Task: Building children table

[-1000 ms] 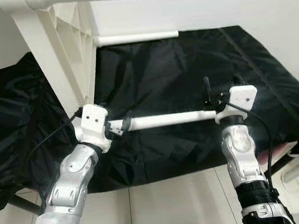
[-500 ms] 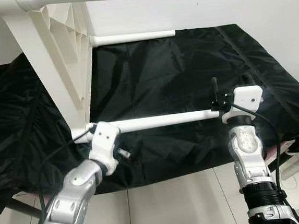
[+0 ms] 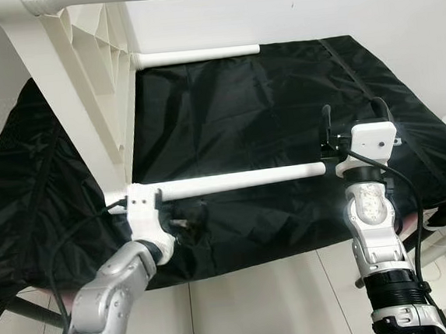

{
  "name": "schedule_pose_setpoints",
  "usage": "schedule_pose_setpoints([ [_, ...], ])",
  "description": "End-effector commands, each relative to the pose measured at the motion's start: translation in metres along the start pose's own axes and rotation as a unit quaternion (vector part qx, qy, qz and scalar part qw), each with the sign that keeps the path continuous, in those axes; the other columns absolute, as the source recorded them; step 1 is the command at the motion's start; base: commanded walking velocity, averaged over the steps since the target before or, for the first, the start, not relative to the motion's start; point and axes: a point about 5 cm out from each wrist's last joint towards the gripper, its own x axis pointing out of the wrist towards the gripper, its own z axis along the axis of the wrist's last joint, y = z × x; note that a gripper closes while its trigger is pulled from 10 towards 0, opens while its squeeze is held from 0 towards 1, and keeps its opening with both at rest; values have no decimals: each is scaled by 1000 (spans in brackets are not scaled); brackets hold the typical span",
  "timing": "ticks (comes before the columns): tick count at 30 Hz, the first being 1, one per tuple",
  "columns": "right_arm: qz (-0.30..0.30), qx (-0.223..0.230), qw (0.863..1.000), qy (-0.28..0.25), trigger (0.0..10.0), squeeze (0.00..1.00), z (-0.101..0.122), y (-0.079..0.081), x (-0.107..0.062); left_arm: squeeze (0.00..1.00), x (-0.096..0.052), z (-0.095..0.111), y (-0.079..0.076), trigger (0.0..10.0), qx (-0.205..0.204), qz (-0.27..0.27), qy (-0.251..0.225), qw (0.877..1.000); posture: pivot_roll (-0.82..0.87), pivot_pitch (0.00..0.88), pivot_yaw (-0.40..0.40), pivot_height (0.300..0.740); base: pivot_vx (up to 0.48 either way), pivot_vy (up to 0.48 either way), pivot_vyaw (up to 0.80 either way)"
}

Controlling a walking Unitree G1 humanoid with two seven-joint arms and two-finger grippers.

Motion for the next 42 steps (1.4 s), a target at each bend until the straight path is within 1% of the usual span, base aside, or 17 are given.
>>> schedule_pose_setpoints([
  [1,1,-9,1000,-18,10000,0,6,0,0,0,-1,2,2,10000,-12,5,4,1000,-33,36,54,740,0,0,0],
  [8,1,-65,995,-73,10000,0,24,2,1,0,0,5,5,10000,-49,18,3,999,-39,36,62,740,0,0,0],
  [10,-10,-116,986,-120,10000,0,41,2,1,0,1,6,5,10000,-66,22,5,998,-42,38,64,740,0,0,0],
  [14,-18,-163,975,-148,10000,0,51,4,1,0,3,6,5,10000,-72,30,3,997,-46,42,68,740,0,0,0],
  [16,-37,-264,943,-200,10000,0,67,8,-1,0,4,8,4,10000,-73,31,0,997,-52,51,73,740,0,0,0],
  [17,-37,-264,943,-200,10000,0,67,8,-1,0,4,8,4,10000,-73,31,0,997,-52,51,73,740,0,0,0],
  [18,-44,-292,928,-225,10000,0,74,11,-3,0,5,9,3,10000,-73,30,0,997,-52,51,73,740,0,0,0],
  [19,-44,-292,928,-225,10000,0,74,11,-3,0,5,9,3,10000,-73,30,0,997,-52,51,73,740,0,0,0],
  [20,-51,-310,917,-246,10000,0,79,14,-4,0,6,9,2,10000,-75,30,0,997,-54,55,74,740,0,0,0],
  [23,-73,-321,902,-279,10000,0,89,21,-2,0,7,11,0,10000,-74,26,2,997,-61,63,77,740,0,0,0],
  [25,-73,-321,902,-279,10000,0,89,21,-2,0,7,11,0,10000,-74,26,2,997,-61,63,77,740,0,0,0],
  [27,-89,-329,889,-304,10000,0,98,24,7,0,7,12,-1,10000,-74,24,3,997,-63,65,78,740,0,0,0],
  [31,-97,-330,882,-323,10000,0,104,27,14,0,7,13,-1,10000,-75,26,3,997,-63,66,77,740,0,0,0],
  [35,-64,-343,869,-352,10000,0,111,44,24,0,7,14,0,10000,-76,28,2,997,-67,69,78,740,0,0,0],
  [37,-39,-343,870,-352,10000,0,111,51,27,0,7,14,0,10000,-76,28,2,997,-67,69,78,740,0,0,0],
  [38,11,-350,871,-344,10000,0,108,63,31,0,7,14,0,10000,-76,28,1,997,-70,73,77,740,0,0,0],
  [42,46,-357,871,-335,10000,0,107,70,36,0,8,16,0,10000,-62,31,-1,998,-72,71,75,740,0,0,0],
])
